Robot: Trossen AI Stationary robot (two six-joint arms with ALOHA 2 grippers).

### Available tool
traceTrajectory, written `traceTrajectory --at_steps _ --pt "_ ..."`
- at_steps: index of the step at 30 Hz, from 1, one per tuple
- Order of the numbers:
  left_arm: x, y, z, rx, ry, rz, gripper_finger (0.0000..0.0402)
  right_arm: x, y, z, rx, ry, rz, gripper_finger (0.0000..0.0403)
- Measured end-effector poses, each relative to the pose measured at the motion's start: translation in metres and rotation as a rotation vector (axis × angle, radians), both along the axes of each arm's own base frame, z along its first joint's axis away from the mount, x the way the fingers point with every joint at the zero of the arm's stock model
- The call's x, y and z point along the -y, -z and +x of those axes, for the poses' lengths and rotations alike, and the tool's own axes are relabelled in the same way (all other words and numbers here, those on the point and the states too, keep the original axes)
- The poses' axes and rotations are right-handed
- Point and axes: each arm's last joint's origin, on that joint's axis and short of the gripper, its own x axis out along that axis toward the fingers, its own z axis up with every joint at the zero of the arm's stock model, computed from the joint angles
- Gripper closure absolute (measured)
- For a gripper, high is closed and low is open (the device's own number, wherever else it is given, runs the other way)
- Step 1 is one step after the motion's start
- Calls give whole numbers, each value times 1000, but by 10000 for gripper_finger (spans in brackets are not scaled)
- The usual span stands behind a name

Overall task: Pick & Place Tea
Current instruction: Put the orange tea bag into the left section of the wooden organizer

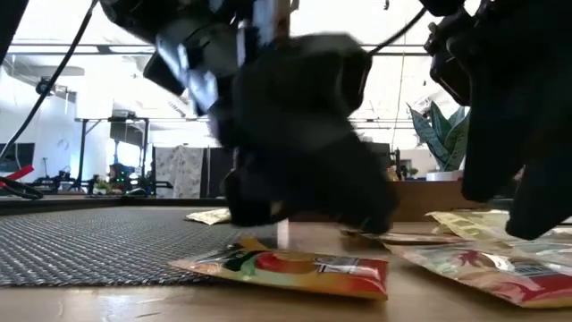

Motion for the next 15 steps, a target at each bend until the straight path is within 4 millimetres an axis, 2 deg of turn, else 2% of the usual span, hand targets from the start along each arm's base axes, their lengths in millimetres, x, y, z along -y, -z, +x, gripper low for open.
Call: traceTrajectory --at_steps 4,15 --pt "2 -6 8 54 -10 13 339 0 0 0 0 6 -4 232" --pt "4 18 13 16 -23 41 339 1 5 -10 -78 24 -19 227"
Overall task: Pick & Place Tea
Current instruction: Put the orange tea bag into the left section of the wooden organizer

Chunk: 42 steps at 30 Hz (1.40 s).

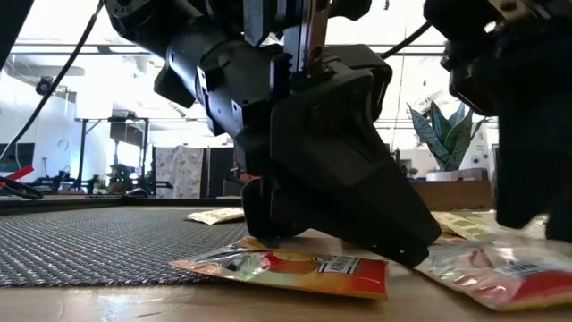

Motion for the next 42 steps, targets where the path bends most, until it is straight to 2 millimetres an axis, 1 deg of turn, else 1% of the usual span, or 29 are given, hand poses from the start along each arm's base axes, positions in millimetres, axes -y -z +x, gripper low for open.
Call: traceTrajectory --at_steps 6,11,15,18,23,26,30,39,42 --pt "0 1 0 -2 -10 4 339 -3 1 -3 -2 14 14 222" --pt "0 1 0 1 -15 18 339 -8 -3 5 83 -29 54 227" --pt "-1 2 0 1 -17 19 339 -4 -1 8 79 -19 47 229" --pt "-1 2 0 3 -18 23 339 -4 2 10 80 -18 44 229" --pt "0 3 0 7 -11 34 339 -4 2 11 94 -45 38 239" --pt "0 3 -1 14 -2 45 339 -3 3 12 97 -56 30 254" --pt "0 3 -1 21 7 58 339 -3 2 13 104 -75 21 286" --pt "0 3 -1 27 10 66 339 -3 2 14 113 -115 -10 385" --pt "-1 -2 -2 37 10 71 339 -2 2 14 124 -117 -32 393"
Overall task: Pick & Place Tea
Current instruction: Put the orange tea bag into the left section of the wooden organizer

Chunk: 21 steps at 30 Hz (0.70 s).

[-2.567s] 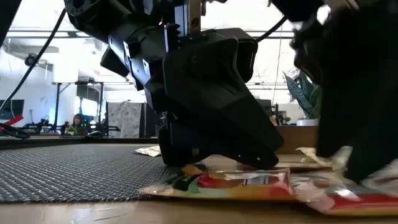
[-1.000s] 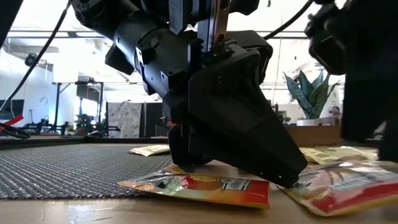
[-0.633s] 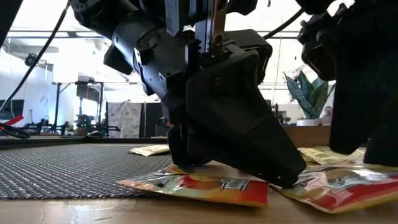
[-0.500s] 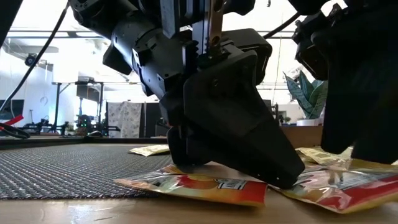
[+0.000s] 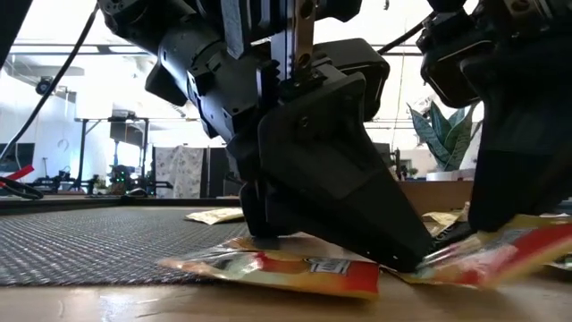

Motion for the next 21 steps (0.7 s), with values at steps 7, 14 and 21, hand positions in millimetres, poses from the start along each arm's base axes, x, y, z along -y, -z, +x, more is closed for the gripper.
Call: traceTrajectory --at_steps 7,14,21 --pt "-5 -33 -4 60 -73 45 339 -2 -8 -10 8 2 -78 394" --pt "-17 -84 -27 83 -178 152 339 4 -47 -46 90 128 -276 394" --pt "-44 -153 -64 213 -429 253 339 31 -81 -69 103 153 -486 394"
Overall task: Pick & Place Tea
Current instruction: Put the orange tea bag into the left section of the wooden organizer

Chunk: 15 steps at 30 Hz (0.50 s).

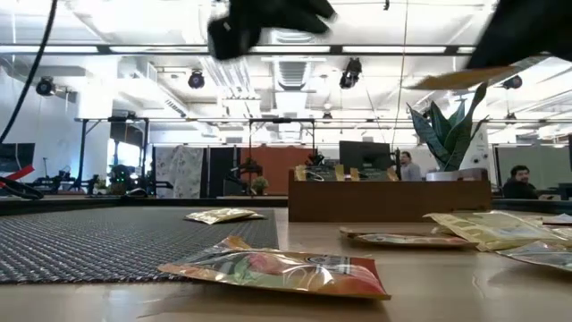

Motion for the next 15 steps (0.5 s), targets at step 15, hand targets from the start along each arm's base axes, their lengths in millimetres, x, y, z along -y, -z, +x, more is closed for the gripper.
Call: traceTrajectory --at_steps 15 --pt "-75 -33 -71 113 -275 22 339 124 10 14 -174 -7 -268 394"
